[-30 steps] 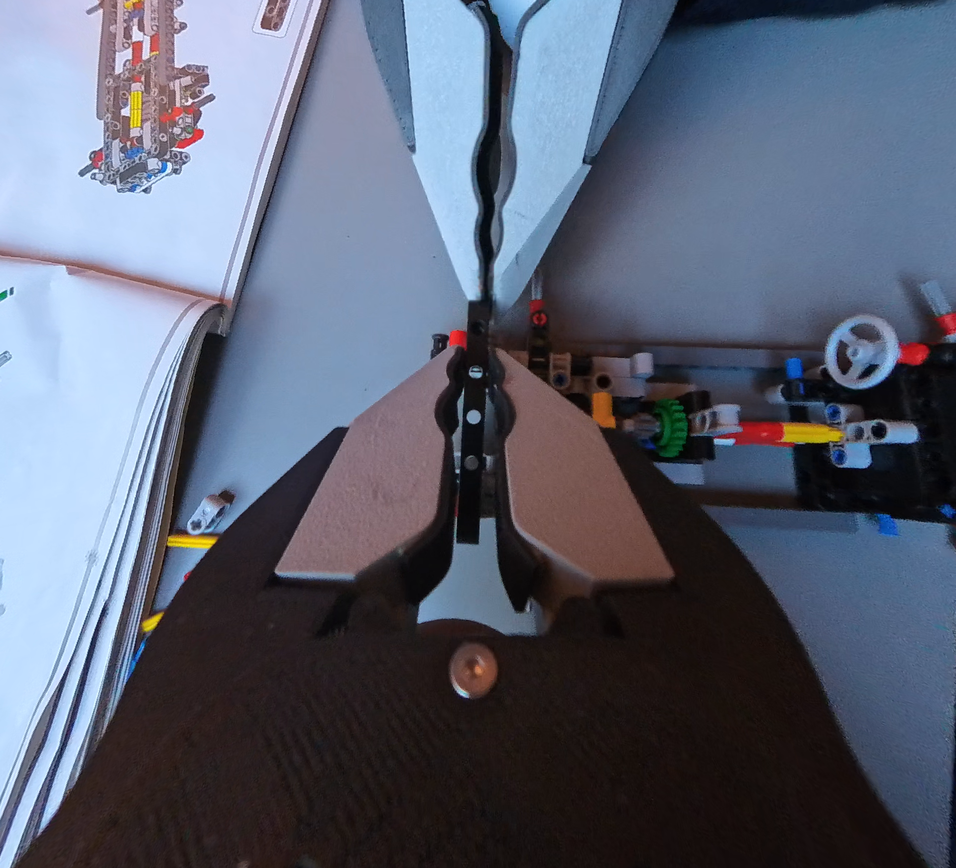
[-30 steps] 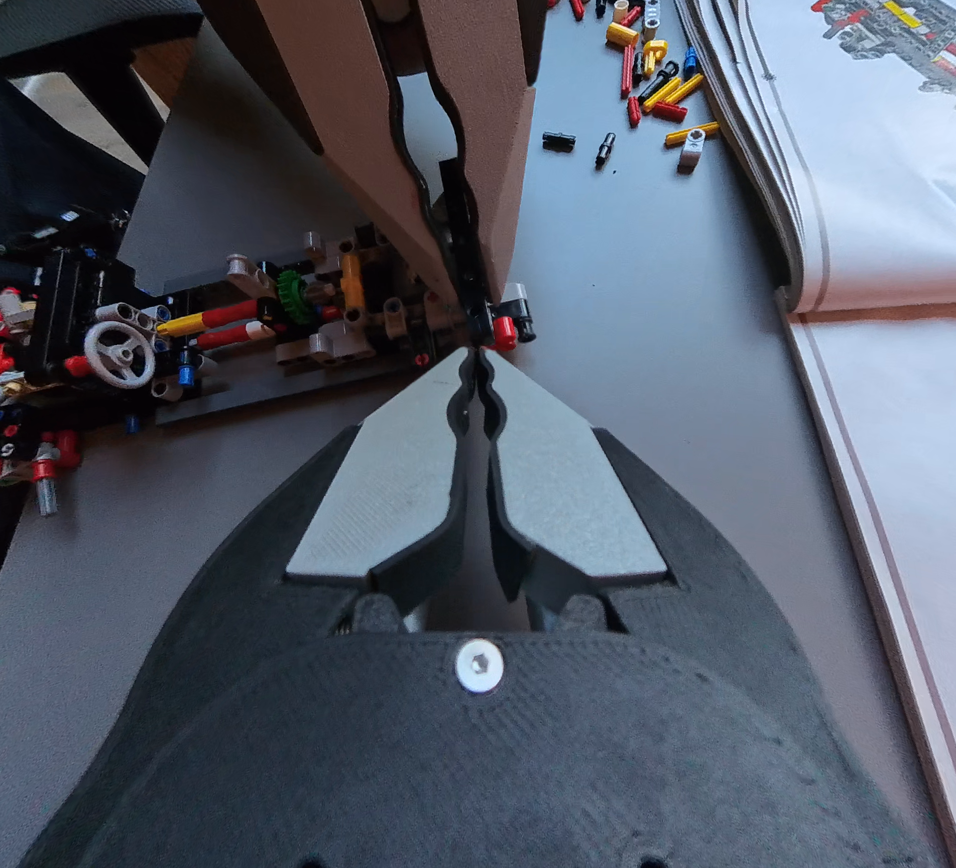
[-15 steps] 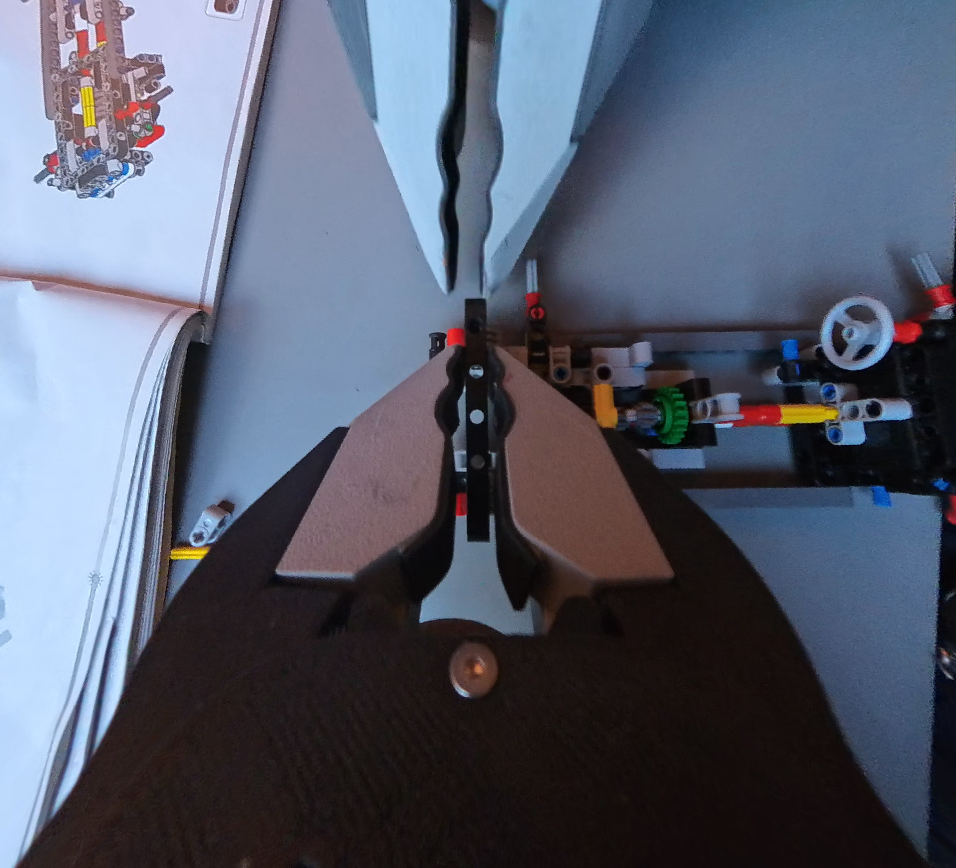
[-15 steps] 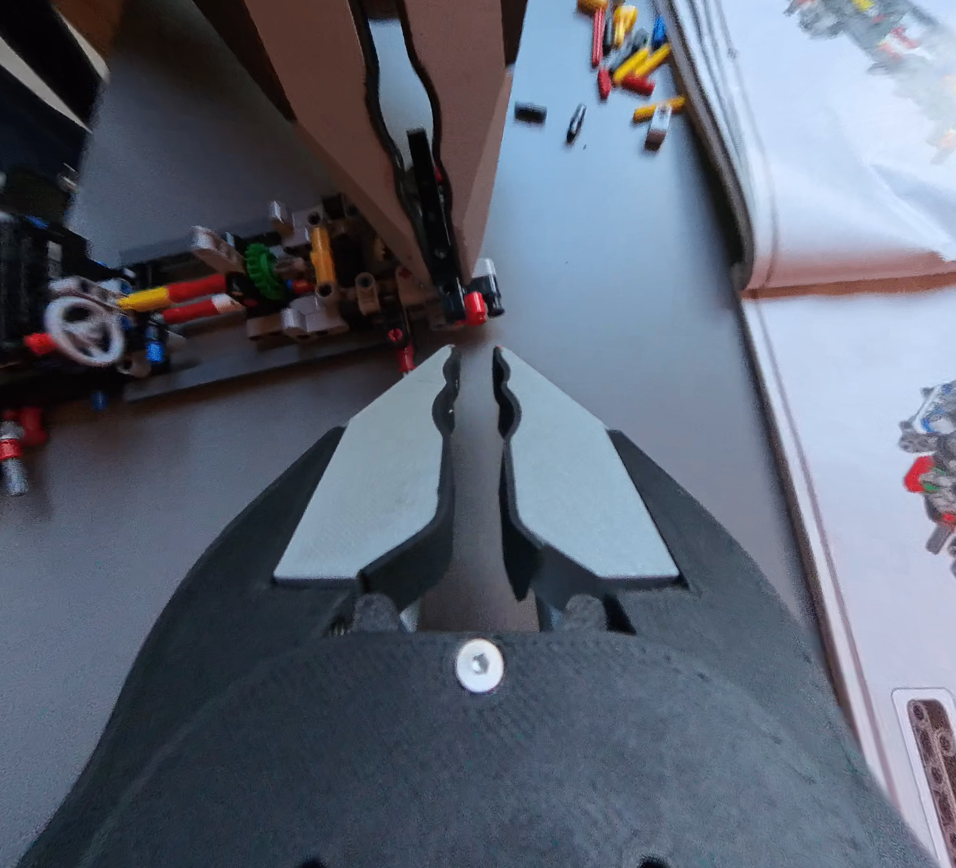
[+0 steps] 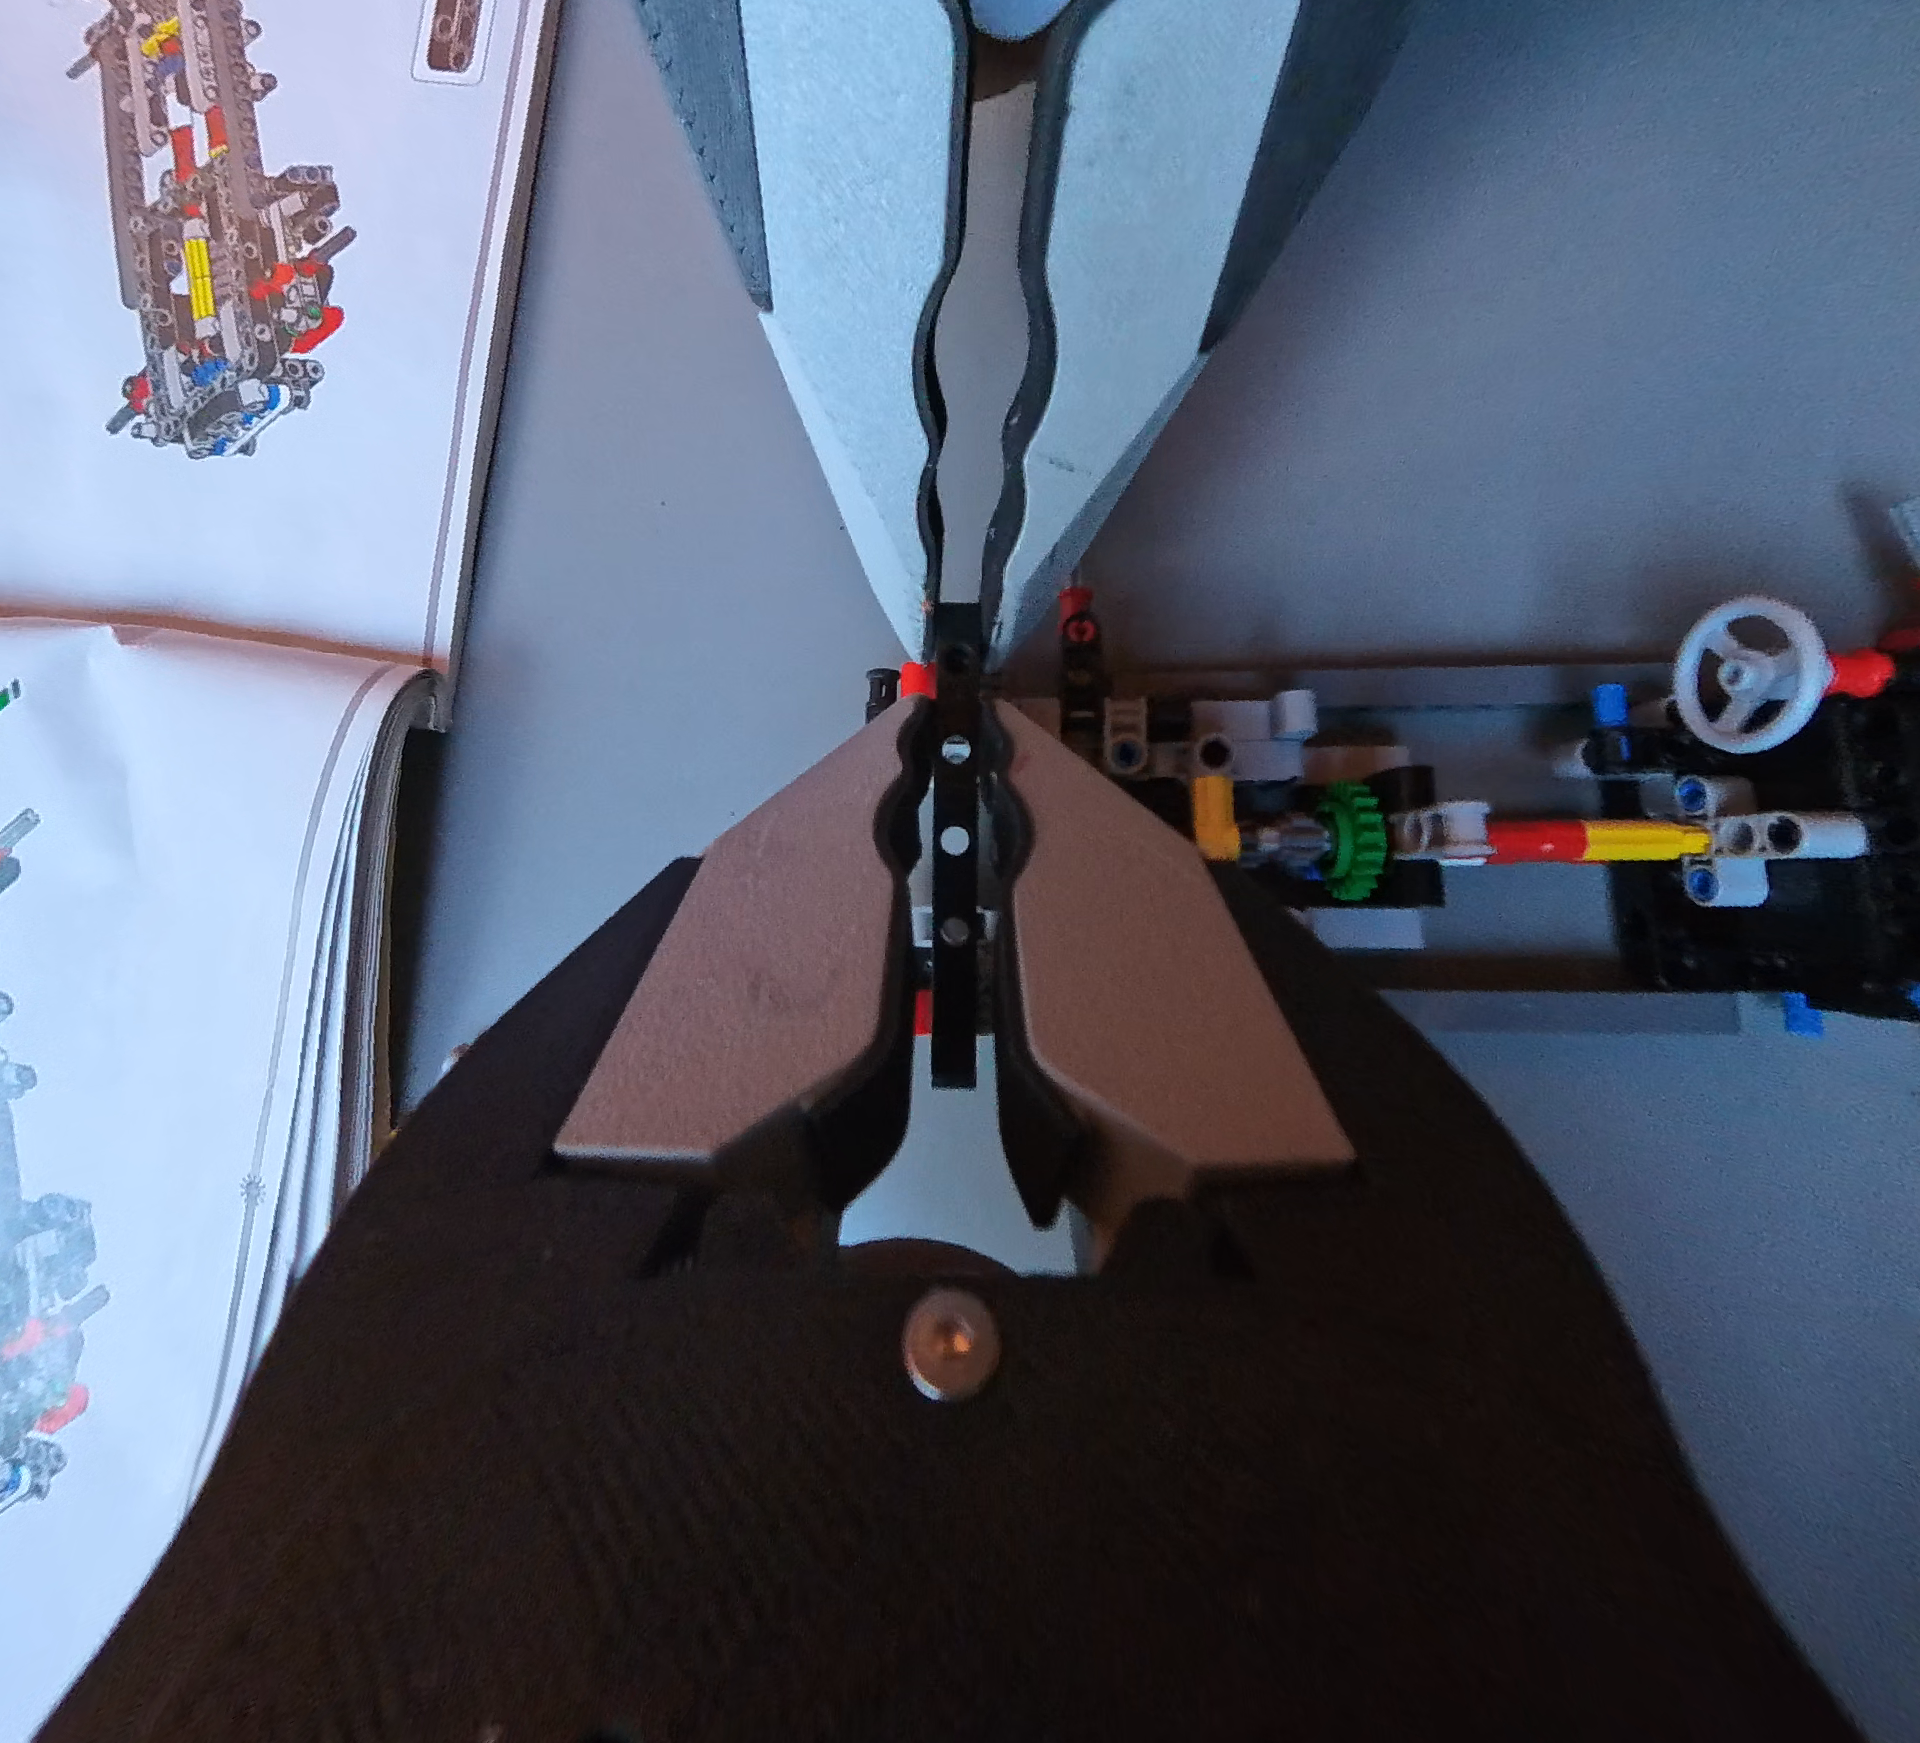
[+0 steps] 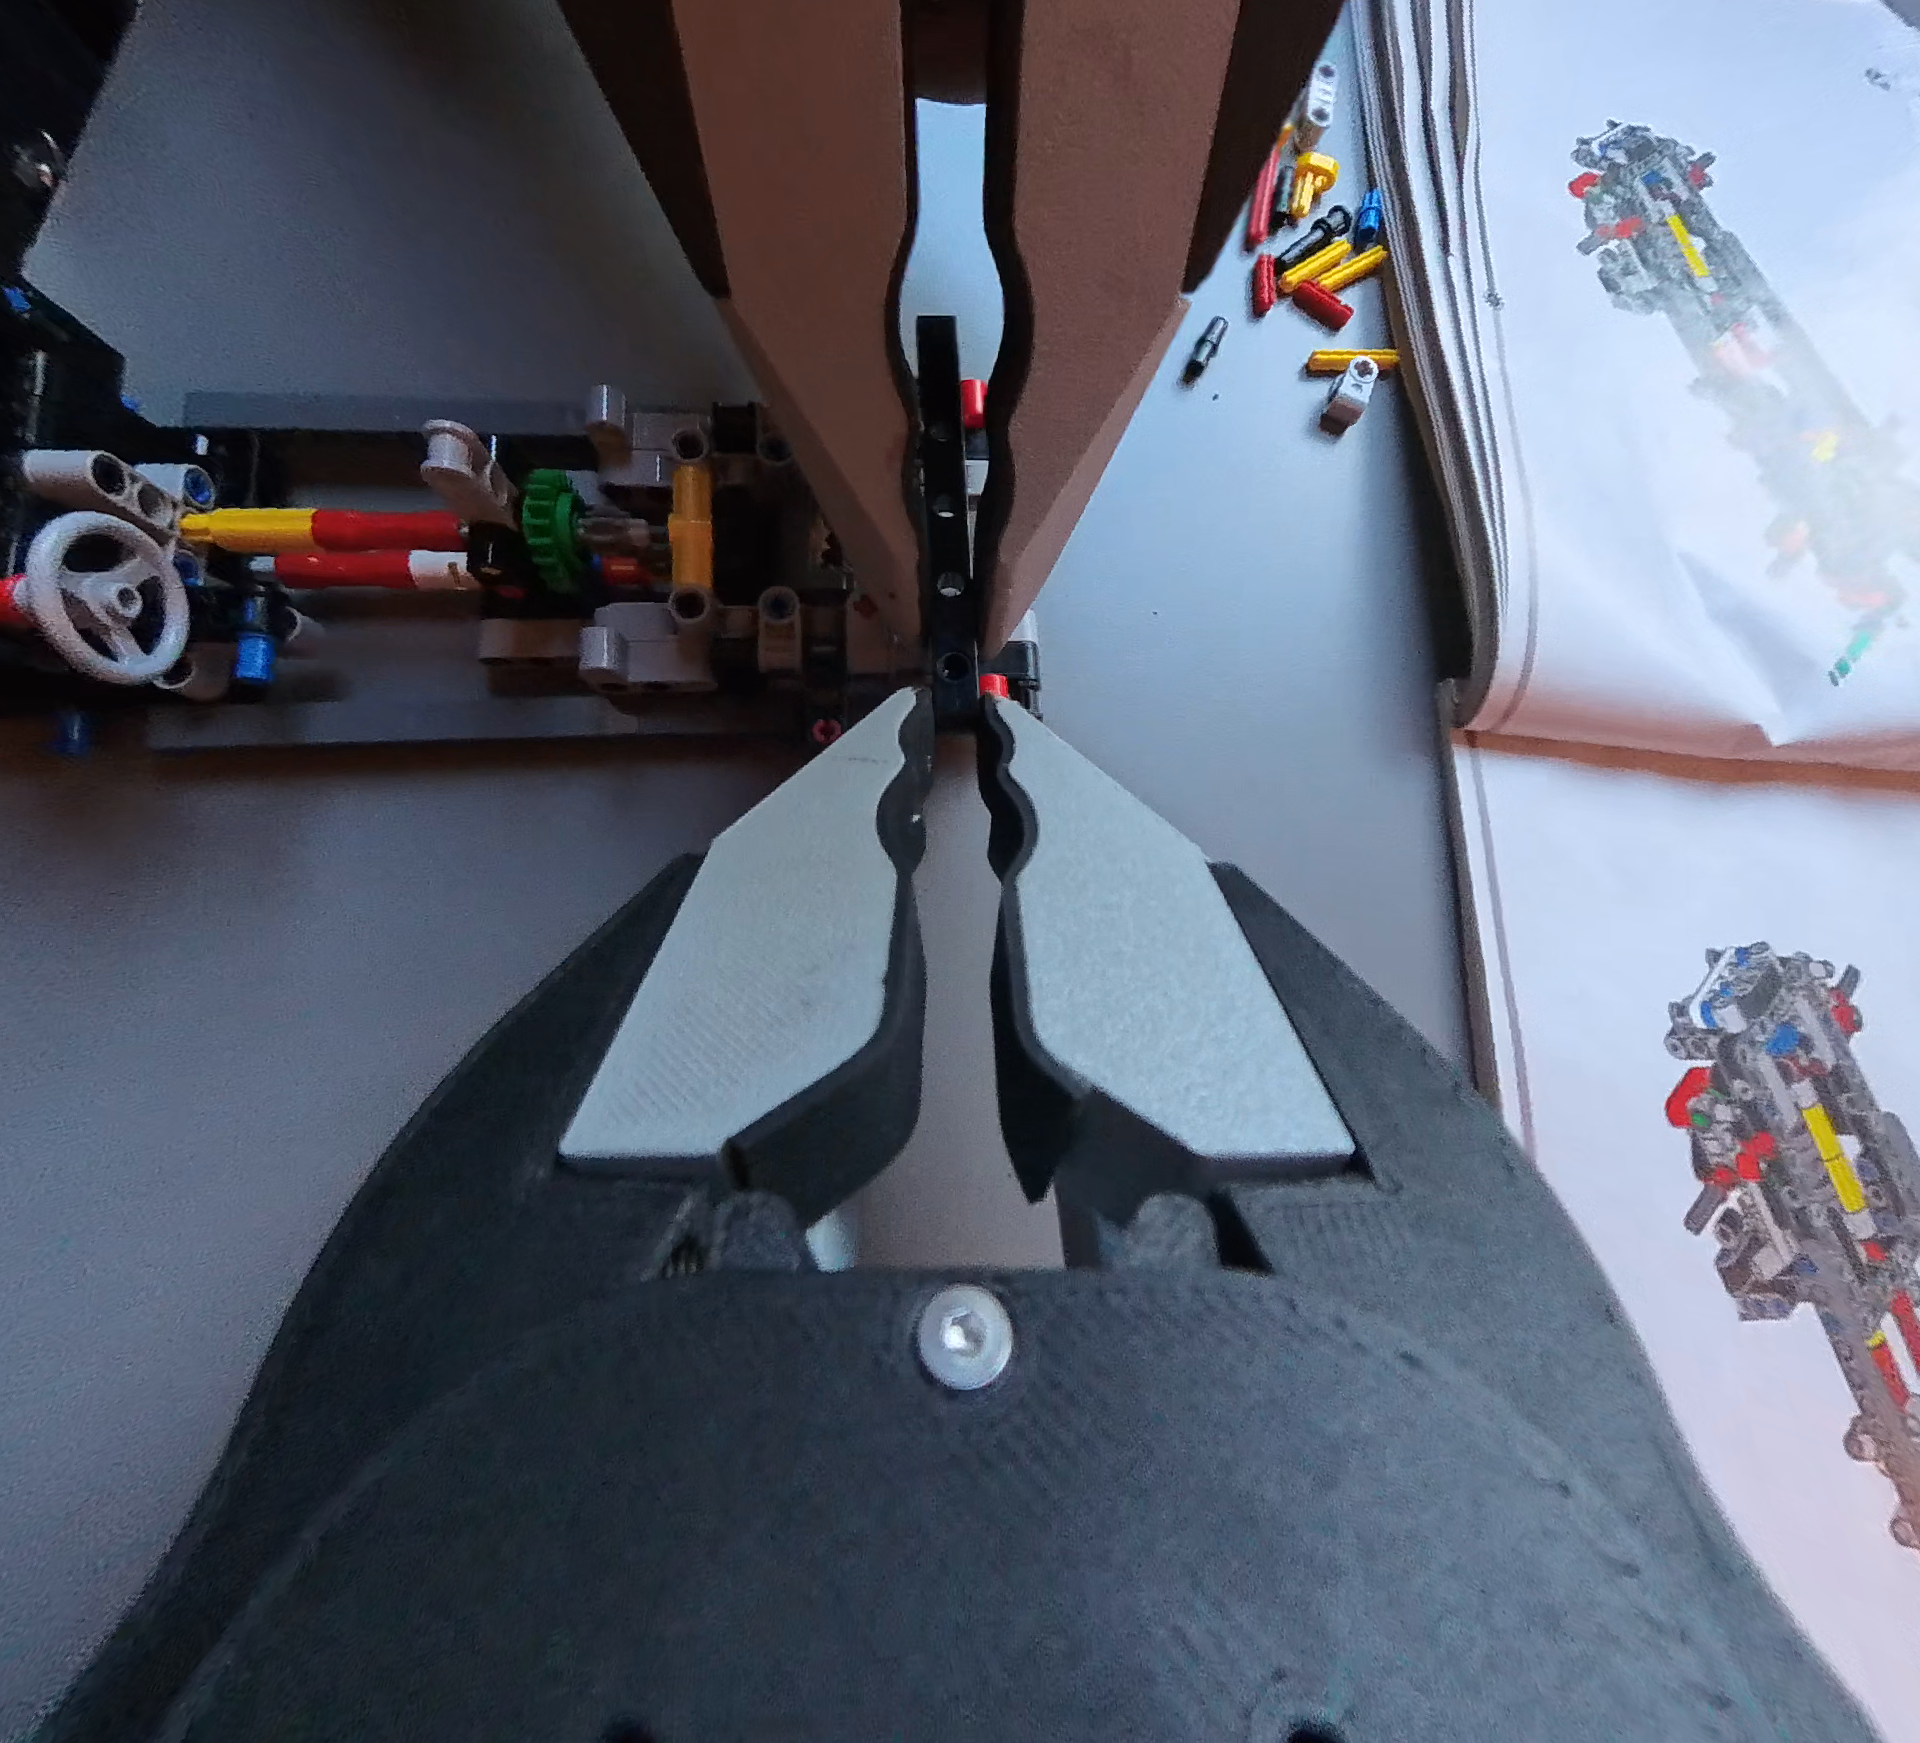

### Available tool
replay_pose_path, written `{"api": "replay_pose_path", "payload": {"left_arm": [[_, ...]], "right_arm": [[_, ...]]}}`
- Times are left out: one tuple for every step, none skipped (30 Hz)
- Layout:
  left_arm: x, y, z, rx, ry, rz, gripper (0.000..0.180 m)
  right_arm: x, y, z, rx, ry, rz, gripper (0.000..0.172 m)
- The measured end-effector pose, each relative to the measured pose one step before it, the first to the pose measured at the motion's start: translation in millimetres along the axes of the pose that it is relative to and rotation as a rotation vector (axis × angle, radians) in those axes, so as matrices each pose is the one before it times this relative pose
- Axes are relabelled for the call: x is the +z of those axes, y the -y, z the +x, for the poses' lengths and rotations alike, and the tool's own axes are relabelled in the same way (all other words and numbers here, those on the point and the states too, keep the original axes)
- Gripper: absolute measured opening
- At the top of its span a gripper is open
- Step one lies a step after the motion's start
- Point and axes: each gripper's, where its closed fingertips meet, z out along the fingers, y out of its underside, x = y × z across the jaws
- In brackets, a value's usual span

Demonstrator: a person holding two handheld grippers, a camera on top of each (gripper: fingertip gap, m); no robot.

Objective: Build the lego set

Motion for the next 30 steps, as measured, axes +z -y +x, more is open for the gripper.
{"api": "replay_pose_path", "payload": {"left_arm": [[0.09,0.16,0.02,0.0030,0.0062,0.0022,0.006],[0.04,0.17,0.04,-0.0001,0.0034,0.0045,0.006],[0.10,0.03,0.08,-0.0047,0.0000,0.0048,0.006],[0.03,0.09,0.07,-0.0090,-0.0016,0.0054,0.006],[0.04,0.23,0.18,-0.0087,-0.0007,0.0072,0.006],[-0.13,0.27,0.38,-0.0068,-0.0006,0.0080,0.006],[0.04,0.73,0.19,-0.0075,-0.0008,0.0099,0.006],[-0.40,1.97,0.38,-0.0092,-0.0035,0.0158,0.007],[-0.70,2.39,1.02,-0.0126,-0.0107,0.0154,0.009],[-0.16,0.06,-0.18,-0.0071,-0.0040,-0.0006,0.010],[0.24,-0.62,-2.26,0.0095,0.0101,-0.0002,0.006],[0.24,-0.15,-1.03,0.0010,-0.0021,0.0035,0.007],[0.15,-0.04,-0.22,-0.0152,-0.0084,-0.0026,0.006],[0.03,-0.21,-0.21,0.0039,-0.0003,-0.0063,0.006],[0.13,-0.24,-0.30,0.0133,0.0062,-0.0068,0.006],[-0.01,-0.07,0.04,0.0054,0.0024,-0.0065,0.006],[0.08,-0.15,0.03,0.0014,-0.0021,-0.0041,0.006],[0.05,-0.07,-0.09,-0.0025,-0.0050,-0.0018,0.006],[0.00,-0.05,-0.04,-0.0016,-0.0032,-0.0006,0.006],[0.30,-0.10,-0.25,0.0006,0.0016,0.0001,0.006],[0.03,0.20,0.03,-0.0006,0.0011,0.0027,0.006],[0.03,0.13,-0.09,-0.0018,0.0020,0.0043,0.006],[0.01,0.00,-0.01,-0.0016,0.0010,0.0048,0.006],[0.09,0.02,-0.03,-0.0038,-0.0010,0.0038,0.006],[0.18,0.12,0.01,-0.0048,-0.0020,0.0037,0.006],[-0.04,0.07,0.04,-0.0038,-0.0033,0.0044,0.006],[0.05,0.15,-0.05,-0.0030,-0.0027,0.0040,0.006],[0.16,0.03,-0.06,-0.0007,-0.0012,0.0025,0.006],[-0.05,0.23,-0.02,-0.0013,-0.0026,0.0021,0.006],[0.11,0.15,-0.20,0.0002,-0.0014,0.0005,0.006]], "right_arm": [[0.10,-0.25,-0.31,0.0091,0.0087,0.0075,0.005],[0.03,-0.20,-0.09,0.0078,0.0074,0.0101,0.006],[0.21,-0.05,-0.13,-0.0015,0.0009,0.0071,0.005],[0.10,-0.16,-0.02,-0.0118,-0.0042,0.0030,0.005],[0.23,-0.01,-0.14,-0.0088,-0.0037,0.0018,0.006],[0.35,0.32,-0.35,0.0046,0.0030,0.0060,0.006],[0.24,0.25,-0.21,0.0137,0.0084,0.0119,0.006],[-0.12,0.33,-0.12,0.0199,0.0134,0.0154,0.006],[-0.15,0.64,-0.07,0.0315,0.0175,0.0140,0.006],[-0.10,0.70,0.04,0.0438,0.0194,0.0100,0.005],[-0.02,0.26,0.60,0.0443,0.0161,0.0017,0.006],[-0.44,0.30,0.46,0.0284,0.0111,-0.0072,0.006],[-1.14,-0.05,0.17,0.0097,0.0042,-0.0164,0.006],[-2.51,0.88,0.53,-0.0022,-0.0017,-0.0185,0.007],[-3.53,3.06,-0.09,-0.0064,0.0015,-0.0078,0.006],[-3.25,3.95,-0.24,-0.0054,0.0046,-0.0052,0.004],[-1.68,1.46,0.02,-0.0112,0.0027,-0.0218,0.003],[0.39,-1.21,0.88,-0.0174,-0.0045,-0.0384,0.001],[1.32,-1.55,0.95,-0.0222,-0.0077,-0.0376,0.000],[0.31,-0.39,0.22,-0.0213,-0.0017,-0.0280,0.000],[-0.53,-0.55,-0.15,-0.0120,0.0064,-0.0267,0.001],[-0.41,-0.87,0.53,-0.0009,0.0096,-0.0251,0.003],[-0.11,-0.55,-0.24,0.0011,0.0159,-0.0197,0.001],[0.25,-0.08,-0.30,-0.0052,0.0119,-0.0166,0.000],[0.32,0.16,-0.15,-0.0111,0.0054,-0.0162,0.000],[0.36,0.51,-0.03,-0.0085,0.0045,-0.0153,0.001],[0.94,0.99,-0.36,0.0011,0.0097,-0.0108,0.002],[1.22,0.23,-1.15,0.0037,0.0155,-0.0122,0.005],[2.00,-2.64,-0.27,-0.0011,0.0074,-0.0260,0.005],[2.53,-2.51,0.54,-0.0027,0.0002,-0.0198,0.006]]}}
